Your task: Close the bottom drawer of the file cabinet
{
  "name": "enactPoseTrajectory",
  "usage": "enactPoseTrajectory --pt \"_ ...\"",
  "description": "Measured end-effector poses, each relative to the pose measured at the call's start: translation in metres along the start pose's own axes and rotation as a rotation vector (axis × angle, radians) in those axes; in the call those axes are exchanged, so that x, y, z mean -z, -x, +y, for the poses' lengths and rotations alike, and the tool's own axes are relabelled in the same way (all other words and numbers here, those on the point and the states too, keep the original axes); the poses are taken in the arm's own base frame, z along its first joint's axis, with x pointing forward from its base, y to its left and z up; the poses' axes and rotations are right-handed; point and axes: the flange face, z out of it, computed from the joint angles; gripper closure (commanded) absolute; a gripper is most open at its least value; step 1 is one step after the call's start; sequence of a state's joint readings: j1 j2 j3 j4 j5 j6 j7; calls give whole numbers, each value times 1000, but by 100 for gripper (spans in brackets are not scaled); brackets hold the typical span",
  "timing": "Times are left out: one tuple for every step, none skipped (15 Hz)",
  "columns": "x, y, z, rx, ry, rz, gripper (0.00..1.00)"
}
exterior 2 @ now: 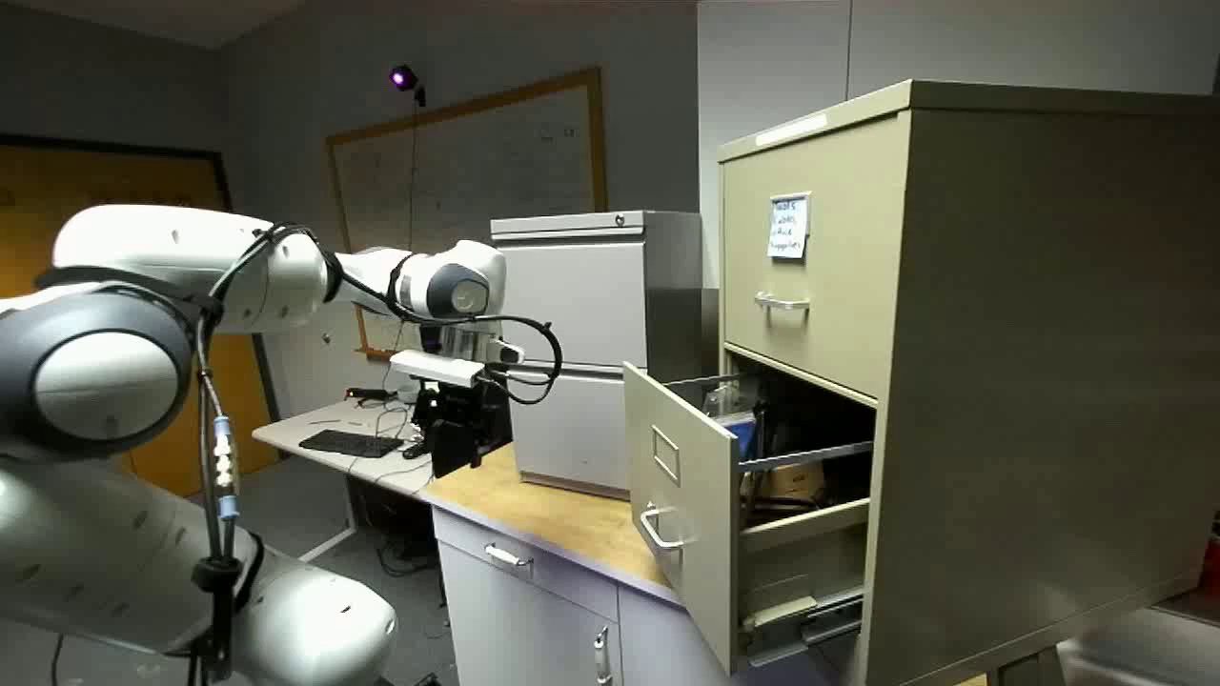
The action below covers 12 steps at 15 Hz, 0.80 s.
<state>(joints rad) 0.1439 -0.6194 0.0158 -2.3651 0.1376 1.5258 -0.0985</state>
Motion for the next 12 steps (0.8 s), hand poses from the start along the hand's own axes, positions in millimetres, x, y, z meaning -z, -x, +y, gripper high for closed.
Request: enactPoseTrajectory --pt "0 0 0 0 0 2 0" --pt "1 0 0 0 0 3 0" --pt "1 0 0 0 0 4 0" --pt "1 0 0 0 0 4 0" --pt "1 0 0 -1 0 3 0" --pt "0 0 1 -2 0 3 0" --pt "0 0 1 -4 0 2 0" --pt "0 0 2 -5 0 2 0" --pt "0 0 2 -5 0 2 0" --pt "0 0 2 -10 -1 2 0" --pt "1 0 4 -25 -2 7 0" --pt "2 -1 7 -45 -3 14 0"
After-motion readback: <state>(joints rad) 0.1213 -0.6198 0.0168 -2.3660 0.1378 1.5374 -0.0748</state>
